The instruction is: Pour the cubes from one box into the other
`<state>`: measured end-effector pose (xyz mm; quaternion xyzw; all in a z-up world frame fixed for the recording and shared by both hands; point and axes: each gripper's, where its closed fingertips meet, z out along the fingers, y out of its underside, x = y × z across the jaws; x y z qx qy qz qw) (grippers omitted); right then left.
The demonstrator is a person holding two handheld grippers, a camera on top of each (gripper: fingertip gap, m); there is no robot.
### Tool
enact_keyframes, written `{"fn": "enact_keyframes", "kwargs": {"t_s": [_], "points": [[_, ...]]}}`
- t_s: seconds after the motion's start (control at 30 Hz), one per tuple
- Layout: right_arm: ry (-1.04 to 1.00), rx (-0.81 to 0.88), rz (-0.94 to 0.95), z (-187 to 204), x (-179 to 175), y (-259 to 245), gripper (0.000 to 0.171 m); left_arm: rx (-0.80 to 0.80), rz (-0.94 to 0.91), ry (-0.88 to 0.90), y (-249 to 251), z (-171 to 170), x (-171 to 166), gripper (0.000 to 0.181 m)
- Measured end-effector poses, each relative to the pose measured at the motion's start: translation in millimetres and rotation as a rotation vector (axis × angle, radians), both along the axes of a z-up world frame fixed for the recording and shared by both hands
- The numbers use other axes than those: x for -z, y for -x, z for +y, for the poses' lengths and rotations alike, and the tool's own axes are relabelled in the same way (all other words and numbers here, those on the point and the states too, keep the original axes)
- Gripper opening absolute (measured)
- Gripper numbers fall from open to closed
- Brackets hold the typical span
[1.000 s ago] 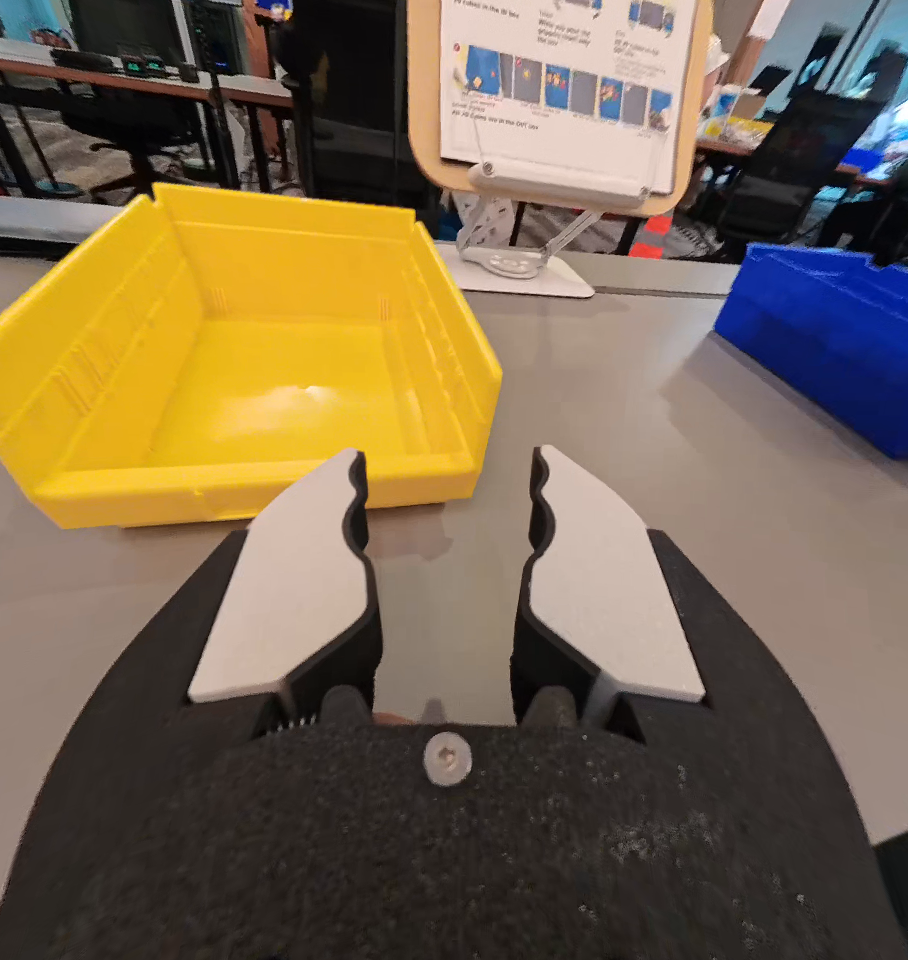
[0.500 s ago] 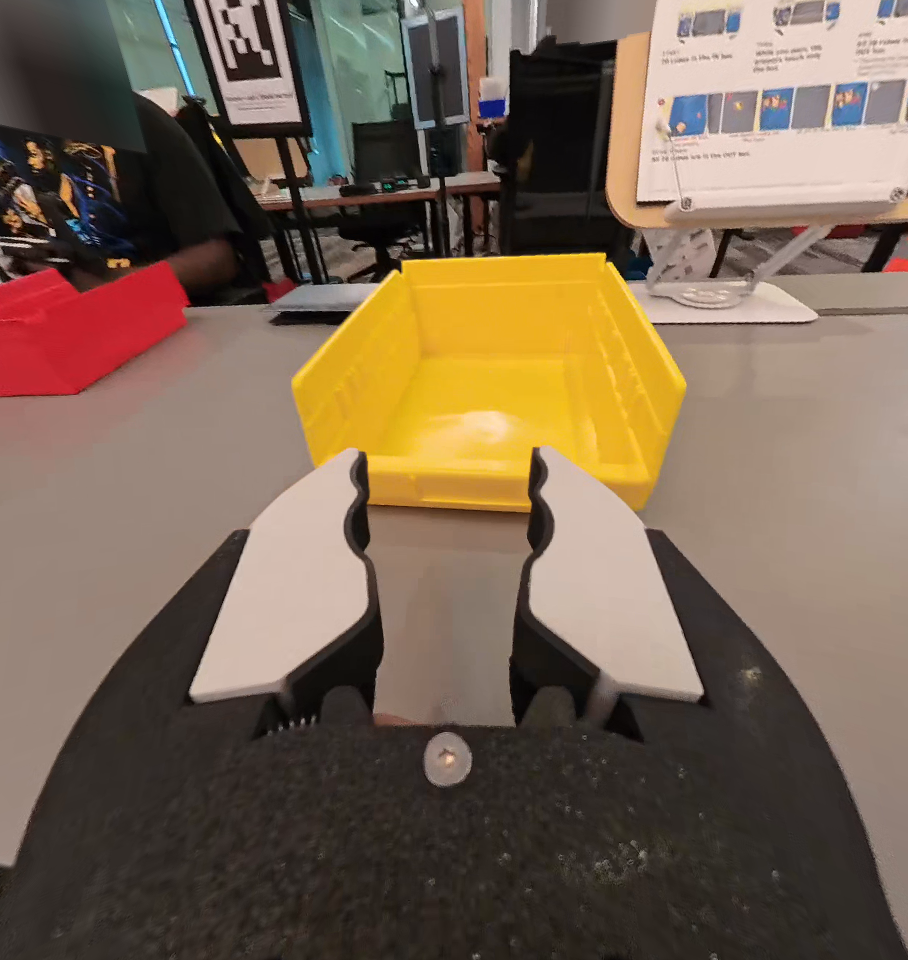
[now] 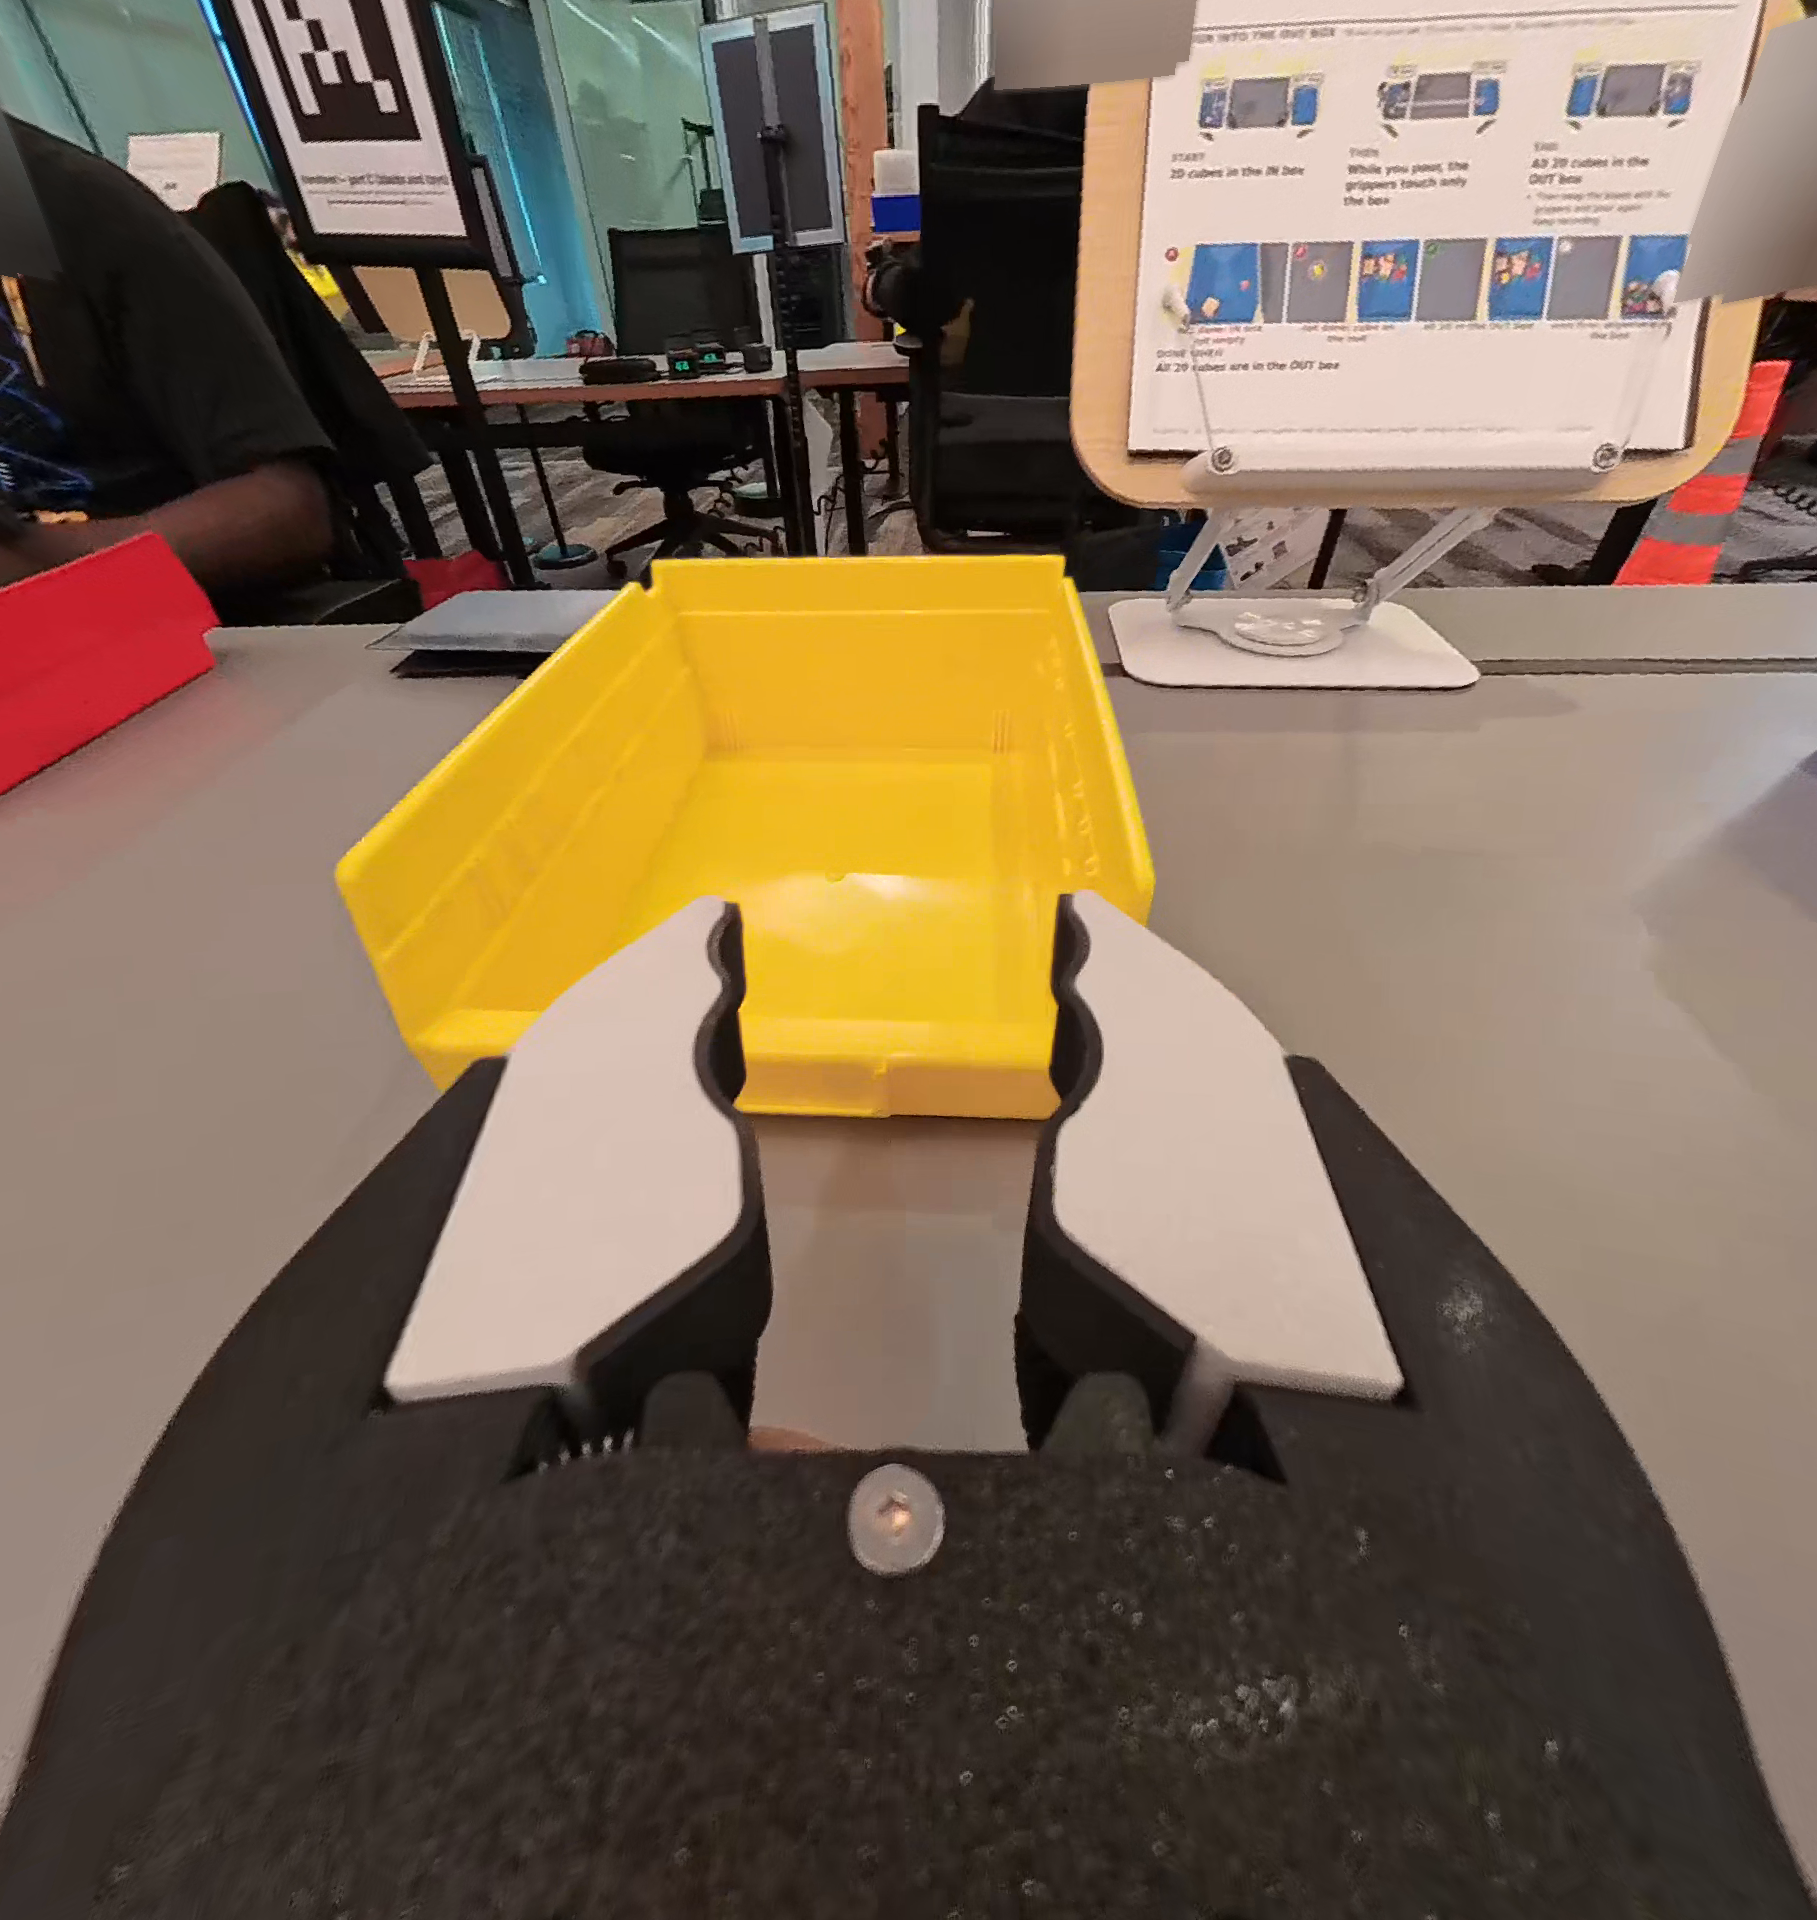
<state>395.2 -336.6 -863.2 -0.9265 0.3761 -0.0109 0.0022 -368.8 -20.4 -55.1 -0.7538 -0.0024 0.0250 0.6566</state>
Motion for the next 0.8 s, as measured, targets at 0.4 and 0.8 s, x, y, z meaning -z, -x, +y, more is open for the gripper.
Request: {"fn": "enact_keyframes", "kwargs": {"t_s": [0.4, 0.8], "points": [[-0.193, 0.025, -0.221, 11.4, -159.2, -78.2, 0.022, 0.116, -0.106, -0.010, -7.8, -6.5, 5.9, 0.056], [-0.693, -0.062, -1.031, 146.7, -584.7, -201.0, 0.022, 0.353, -0.321, 0.115, -38.6, -8.8, 27.9, 0.058]]}}
